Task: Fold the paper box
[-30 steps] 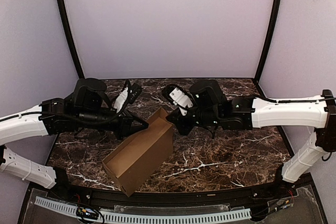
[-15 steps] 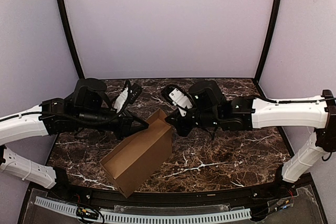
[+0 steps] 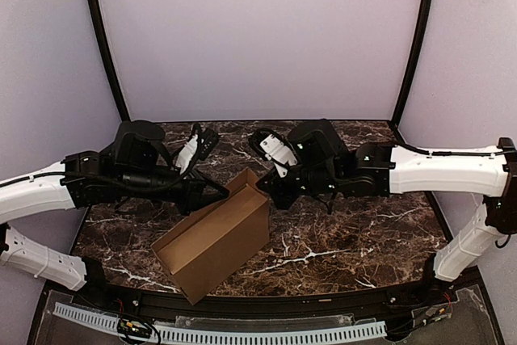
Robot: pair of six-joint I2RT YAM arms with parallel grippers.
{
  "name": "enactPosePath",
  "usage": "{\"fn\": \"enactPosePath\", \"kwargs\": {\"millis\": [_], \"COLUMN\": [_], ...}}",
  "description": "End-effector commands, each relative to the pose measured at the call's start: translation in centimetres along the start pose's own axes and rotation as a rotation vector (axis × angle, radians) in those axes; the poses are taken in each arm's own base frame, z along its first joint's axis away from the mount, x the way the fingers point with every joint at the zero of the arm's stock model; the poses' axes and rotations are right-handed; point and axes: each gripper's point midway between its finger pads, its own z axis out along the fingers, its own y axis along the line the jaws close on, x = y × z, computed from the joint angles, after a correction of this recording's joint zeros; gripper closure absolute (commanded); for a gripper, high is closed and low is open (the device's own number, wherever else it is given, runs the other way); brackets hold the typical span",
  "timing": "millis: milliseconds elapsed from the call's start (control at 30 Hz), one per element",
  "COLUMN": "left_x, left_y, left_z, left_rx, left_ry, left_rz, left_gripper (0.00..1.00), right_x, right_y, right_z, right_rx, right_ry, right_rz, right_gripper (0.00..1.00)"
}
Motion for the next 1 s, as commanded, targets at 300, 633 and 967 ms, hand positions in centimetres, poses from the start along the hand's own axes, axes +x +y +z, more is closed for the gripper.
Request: {"fn": "enactPosePath", "kwargs": {"millis": [300,633,967], "left_x": [2.7,2.8,3.6], "left_y": [1.3,1.1,0.9], "left_z": [1.1,1.4,2.2], "left_rx": [-0.039,-0.027,-0.005], "left_ry": [0.096,0.111,0.139], "left_rz": [-0.016,-0.018,-0.037], "left_gripper": [0.99,0.99,0.99], "right_x": [-2.0,-1.3,2.7], "right_y": [1.4,0.6,1.1], "right_z": [-1.2,-1.8,-0.9], "right_rx": [-0.041,-0.001,0.004], "right_ry": [-0.069,-0.061,-0.010], "right_rz": [0.046,0.061,0.142], "right_gripper": [1.00,1.00,1.00]}}
